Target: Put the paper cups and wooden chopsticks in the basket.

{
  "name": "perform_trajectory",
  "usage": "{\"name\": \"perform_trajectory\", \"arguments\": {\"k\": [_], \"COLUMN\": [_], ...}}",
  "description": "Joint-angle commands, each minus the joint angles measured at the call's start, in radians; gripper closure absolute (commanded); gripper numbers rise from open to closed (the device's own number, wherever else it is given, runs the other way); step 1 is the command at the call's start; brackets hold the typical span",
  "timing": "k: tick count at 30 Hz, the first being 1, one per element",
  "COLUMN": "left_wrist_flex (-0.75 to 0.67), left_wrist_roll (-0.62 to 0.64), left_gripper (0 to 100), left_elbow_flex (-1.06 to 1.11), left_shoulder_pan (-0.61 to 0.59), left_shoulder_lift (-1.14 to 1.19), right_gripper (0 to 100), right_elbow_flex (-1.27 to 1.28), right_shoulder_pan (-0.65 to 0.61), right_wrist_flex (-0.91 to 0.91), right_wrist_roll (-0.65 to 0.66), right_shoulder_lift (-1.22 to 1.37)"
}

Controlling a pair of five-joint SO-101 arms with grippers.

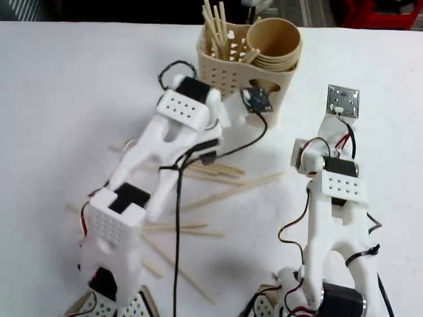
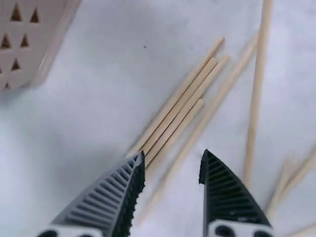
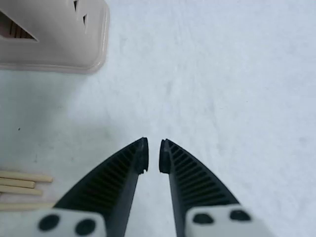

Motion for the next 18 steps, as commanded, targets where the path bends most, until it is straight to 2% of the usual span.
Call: {"name": "perform_trajectory", "arguments": {"k": [1,8,13,18], "left_wrist_flex": [-0.137,-0.322,-0.361,-0.316], "left_wrist_roll": [-0.025,-0.063,-0.091,-0.091], "left_gripper": [81,76,77,80], "left_elbow_flex": [0.087,0.285,0.338,0.233], "left_shoulder_pan": [0.007,0.002,0.001,-0.010], "left_shoulder_lift": [-0.051,-0.050,-0.028,0.068], "right_gripper": [94.6,94.6,94.6,94.6], "right_elbow_flex": [-0.011,-0.011,-0.011,-0.011], "right_shoulder_pan": [0.005,0.005,0.005,0.005], "right_wrist_flex": [-0.013,-0.013,-0.013,-0.013], "right_wrist_roll": [0.000,0.000,0.000,0.000], "right_shoulder_lift": [-0.001,-0.001,-0.001,-0.001]}}
